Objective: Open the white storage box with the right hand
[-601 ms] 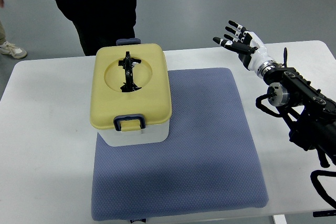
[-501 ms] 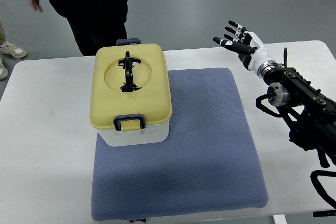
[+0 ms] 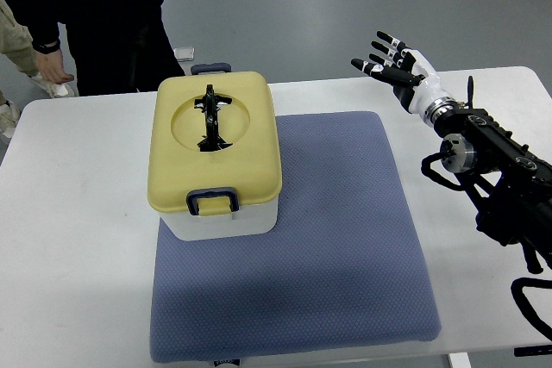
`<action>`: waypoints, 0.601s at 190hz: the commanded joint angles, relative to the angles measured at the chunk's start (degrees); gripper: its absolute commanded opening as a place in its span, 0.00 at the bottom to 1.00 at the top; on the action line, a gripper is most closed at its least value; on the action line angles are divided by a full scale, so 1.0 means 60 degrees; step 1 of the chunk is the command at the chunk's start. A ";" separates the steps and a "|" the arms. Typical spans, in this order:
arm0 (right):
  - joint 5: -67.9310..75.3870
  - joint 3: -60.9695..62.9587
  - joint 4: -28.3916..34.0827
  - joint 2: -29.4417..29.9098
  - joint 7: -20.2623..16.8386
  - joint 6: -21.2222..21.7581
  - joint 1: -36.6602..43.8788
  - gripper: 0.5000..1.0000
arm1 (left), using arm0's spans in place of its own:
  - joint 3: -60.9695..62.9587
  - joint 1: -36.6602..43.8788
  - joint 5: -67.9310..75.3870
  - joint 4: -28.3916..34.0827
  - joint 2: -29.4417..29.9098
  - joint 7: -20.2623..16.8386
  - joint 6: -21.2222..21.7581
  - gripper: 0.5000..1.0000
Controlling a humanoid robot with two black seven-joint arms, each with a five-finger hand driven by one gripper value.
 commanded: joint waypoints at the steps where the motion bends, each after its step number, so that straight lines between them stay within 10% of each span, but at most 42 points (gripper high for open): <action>1: 0.0015 -0.0001 0.0000 -0.0020 0.0000 0.0032 0.0002 0.84 | -0.0012 0.0000 0.0003 -0.0007 0.0000 -0.0001 0.0000 1.00; 114: 0.0029 -0.0015 0.0030 -0.0211 0.0073 0.0852 0.0222 0.85 | -0.0012 0.0030 0.0003 0.0052 0.0000 -0.0001 0.0000 1.00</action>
